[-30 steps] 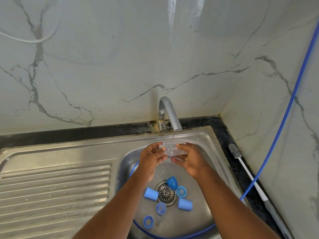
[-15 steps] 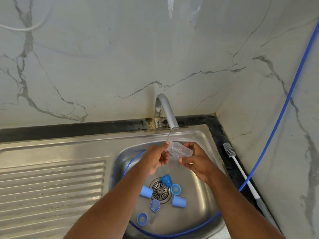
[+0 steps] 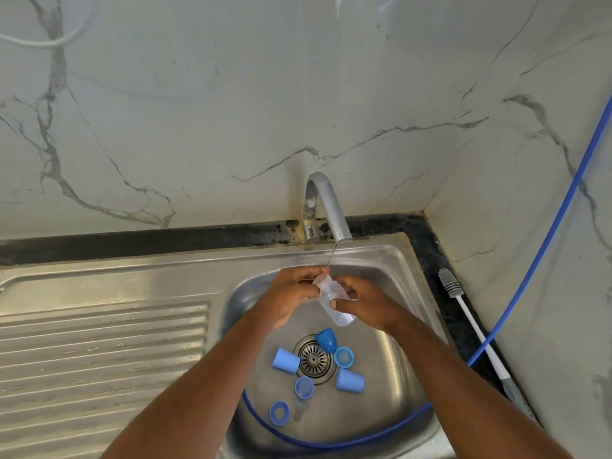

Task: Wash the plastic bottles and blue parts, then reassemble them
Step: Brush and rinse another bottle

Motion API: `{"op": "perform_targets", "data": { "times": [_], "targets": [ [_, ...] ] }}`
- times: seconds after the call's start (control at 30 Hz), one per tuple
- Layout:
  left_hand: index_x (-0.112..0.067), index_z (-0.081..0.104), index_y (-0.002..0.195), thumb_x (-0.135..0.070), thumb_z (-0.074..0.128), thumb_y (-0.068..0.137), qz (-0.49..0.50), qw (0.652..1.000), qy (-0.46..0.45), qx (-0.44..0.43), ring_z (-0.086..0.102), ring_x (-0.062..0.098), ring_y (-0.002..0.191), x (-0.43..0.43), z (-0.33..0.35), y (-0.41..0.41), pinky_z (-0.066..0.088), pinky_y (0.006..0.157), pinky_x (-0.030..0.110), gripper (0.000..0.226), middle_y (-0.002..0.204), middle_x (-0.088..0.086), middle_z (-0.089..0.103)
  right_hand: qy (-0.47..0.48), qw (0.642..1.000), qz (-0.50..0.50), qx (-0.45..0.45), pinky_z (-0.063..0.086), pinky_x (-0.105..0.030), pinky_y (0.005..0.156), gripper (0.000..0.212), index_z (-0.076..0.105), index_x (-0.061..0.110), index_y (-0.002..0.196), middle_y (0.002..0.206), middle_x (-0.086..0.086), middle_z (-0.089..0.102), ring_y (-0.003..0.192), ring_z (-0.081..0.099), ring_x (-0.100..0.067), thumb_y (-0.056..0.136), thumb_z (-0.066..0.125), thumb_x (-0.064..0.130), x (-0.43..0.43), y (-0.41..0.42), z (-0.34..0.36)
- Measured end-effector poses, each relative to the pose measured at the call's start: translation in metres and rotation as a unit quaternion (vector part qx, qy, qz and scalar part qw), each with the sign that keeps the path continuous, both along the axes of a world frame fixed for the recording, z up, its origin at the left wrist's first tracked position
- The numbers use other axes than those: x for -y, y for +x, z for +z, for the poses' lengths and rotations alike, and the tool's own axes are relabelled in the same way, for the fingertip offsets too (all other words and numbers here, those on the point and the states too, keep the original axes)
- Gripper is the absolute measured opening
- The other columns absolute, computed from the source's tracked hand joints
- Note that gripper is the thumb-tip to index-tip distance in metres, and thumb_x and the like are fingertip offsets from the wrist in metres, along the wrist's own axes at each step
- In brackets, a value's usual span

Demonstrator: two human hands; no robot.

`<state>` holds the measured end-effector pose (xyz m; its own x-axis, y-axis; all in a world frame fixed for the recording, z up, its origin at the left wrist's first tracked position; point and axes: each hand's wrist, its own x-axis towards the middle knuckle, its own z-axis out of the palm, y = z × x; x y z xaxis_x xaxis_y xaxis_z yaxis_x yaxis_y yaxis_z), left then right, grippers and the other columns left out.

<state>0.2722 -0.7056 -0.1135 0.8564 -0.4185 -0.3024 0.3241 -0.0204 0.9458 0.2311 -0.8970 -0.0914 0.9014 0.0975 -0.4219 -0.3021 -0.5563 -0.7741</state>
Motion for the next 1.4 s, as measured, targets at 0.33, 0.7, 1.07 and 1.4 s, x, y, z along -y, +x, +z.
{"op": "perform_targets", "data": {
  "times": [0.33, 0.7, 1.07, 1.4],
  "targets": [
    [-0.015, 0.073, 0.109, 0.011, 0.075, 0.078, 0.196, 0.980, 0.002, 0.015, 0.074, 0.024, 0.092, -0.007, 0.003, 0.002, 0.061, 0.082, 0.038, 0.040, 0.099, 0.006, 0.077, -0.037, 0.992, -0.059, 0.105, 0.053, -0.027, 0.086, 0.057, 0.055, 0.029, 0.116, 0.105, 0.010, 0.065, 0.098, 0.063, -0.009, 0.072, 0.086, 0.011, -0.025, 0.012, 0.005],
    [-0.007, 0.073, 0.104, 0.002, 0.068, 0.091, 0.232, 0.969, 0.065, -0.049, 0.069, 0.025, 0.077, -0.018, -0.022, -0.020, 0.062, 0.076, 0.034, 0.017, 0.084, 0.010, 0.074, -0.059, 0.964, -0.134, 0.221, 0.046, -0.016, 0.078, 0.053, 0.052, 0.029, 0.131, 0.107, 0.013, 0.059, 0.096, 0.058, -0.007, 0.085, 0.078, 0.035, -0.040, 0.008, 0.029],
    [-0.017, 0.068, 0.116, -0.014, 0.057, 0.101, 0.236, 0.958, 0.061, -0.148, 0.070, 0.026, 0.099, -0.029, -0.025, -0.019, 0.057, 0.085, 0.038, 0.019, 0.106, 0.006, 0.071, -0.098, 0.969, -0.125, 0.191, 0.054, -0.029, 0.081, 0.044, 0.051, 0.030, 0.120, 0.109, 0.009, 0.063, 0.096, 0.064, -0.013, 0.084, 0.077, 0.031, -0.050, 0.002, 0.021],
    [-0.019, 0.067, 0.116, -0.017, 0.058, 0.102, 0.230, 0.960, 0.056, -0.148, 0.068, 0.024, 0.104, -0.031, -0.024, -0.015, 0.054, 0.092, 0.040, 0.017, 0.109, 0.002, 0.071, -0.103, 0.980, -0.096, 0.138, 0.049, -0.028, 0.082, 0.047, 0.053, 0.025, 0.123, 0.111, 0.006, 0.063, 0.102, 0.063, -0.016, 0.084, 0.077, 0.036, -0.053, 0.000, 0.016]
  ]
}}
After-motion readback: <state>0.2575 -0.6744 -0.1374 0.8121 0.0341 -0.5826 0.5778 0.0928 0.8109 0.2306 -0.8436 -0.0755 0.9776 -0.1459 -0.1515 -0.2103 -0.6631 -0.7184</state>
